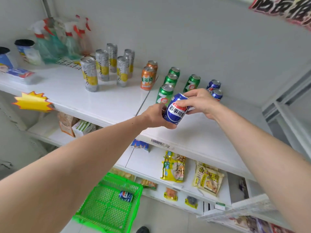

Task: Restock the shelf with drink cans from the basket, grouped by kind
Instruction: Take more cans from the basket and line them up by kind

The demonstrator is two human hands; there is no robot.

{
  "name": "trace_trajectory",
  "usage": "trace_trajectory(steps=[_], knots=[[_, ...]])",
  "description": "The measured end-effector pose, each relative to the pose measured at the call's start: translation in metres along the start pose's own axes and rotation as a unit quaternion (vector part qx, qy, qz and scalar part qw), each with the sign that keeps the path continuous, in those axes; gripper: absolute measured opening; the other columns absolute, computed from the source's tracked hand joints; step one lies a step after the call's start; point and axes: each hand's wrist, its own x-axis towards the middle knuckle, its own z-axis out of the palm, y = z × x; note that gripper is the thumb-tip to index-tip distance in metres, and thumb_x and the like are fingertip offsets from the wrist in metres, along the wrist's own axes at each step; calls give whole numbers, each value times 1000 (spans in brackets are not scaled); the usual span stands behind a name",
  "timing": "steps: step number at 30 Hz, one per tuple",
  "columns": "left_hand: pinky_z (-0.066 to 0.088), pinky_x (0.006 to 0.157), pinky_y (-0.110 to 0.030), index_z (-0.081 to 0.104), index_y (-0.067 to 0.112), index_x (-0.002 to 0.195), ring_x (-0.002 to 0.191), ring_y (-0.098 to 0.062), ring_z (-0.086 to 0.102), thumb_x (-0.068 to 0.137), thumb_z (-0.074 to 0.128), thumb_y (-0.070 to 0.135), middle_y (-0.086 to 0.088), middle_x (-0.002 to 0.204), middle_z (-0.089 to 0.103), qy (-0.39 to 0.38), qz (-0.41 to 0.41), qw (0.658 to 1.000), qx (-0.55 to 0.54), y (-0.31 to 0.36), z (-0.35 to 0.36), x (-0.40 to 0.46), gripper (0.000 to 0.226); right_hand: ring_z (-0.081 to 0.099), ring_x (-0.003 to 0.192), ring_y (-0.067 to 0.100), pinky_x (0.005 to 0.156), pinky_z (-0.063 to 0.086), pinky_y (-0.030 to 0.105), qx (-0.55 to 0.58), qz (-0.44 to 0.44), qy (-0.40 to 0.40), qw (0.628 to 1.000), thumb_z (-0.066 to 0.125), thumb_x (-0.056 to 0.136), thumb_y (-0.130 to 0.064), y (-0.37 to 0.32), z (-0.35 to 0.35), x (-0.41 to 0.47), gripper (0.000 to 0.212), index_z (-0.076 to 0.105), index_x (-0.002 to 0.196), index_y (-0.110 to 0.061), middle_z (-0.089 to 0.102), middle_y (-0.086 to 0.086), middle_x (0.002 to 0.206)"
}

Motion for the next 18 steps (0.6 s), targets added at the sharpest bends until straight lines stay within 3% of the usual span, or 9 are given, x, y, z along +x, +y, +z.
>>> trace_trajectory(steps=[2, 6, 11, 18], knots=[[55, 85, -32, 59, 18, 108, 91, -17, 65, 61, 88, 35, 1, 101, 68, -5, 5, 1000, 4, 8, 17, 27, 58, 70, 98, 25, 81, 60, 43, -16, 2, -1, 1000, 87, 70, -17, 15, -21, 21, 48, 67, 111, -6, 73, 9, 100], [53, 90, -39, 56, 12, 118, 100, -23, 63, 67, 85, 32, -5, 111, 66, -35, -5, 999, 37, 18, 51, 74, 62, 69, 97, 24, 84, 59, 47, -66, 2, 13, 998, 90, 66, -20, 48, -56, 51, 68, 60, 125, -7, 71, 9, 107], [40, 105, -34, 31, 11, 146, 128, -25, 46, 78, 76, 39, -7, 145, 43, -122, -12, 984, 127, 27, 84, 110, 86, 68, 96, 19, 87, 57, 41, -120, 3, 43, 992, 91, 61, -19, 91, -98, 71, 54, 67, 109, -18, 70, 3, 103], [41, 103, -38, 32, 11, 144, 129, -27, 44, 85, 64, 48, -10, 141, 46, -120, 10, 955, 272, 27, 100, 140, 77, 65, 101, 17, 85, 50, 27, -134, 8, 79, 988, 93, 57, -12, 125, -126, 77, 67, 67, 119, -19, 68, 0, 111]])
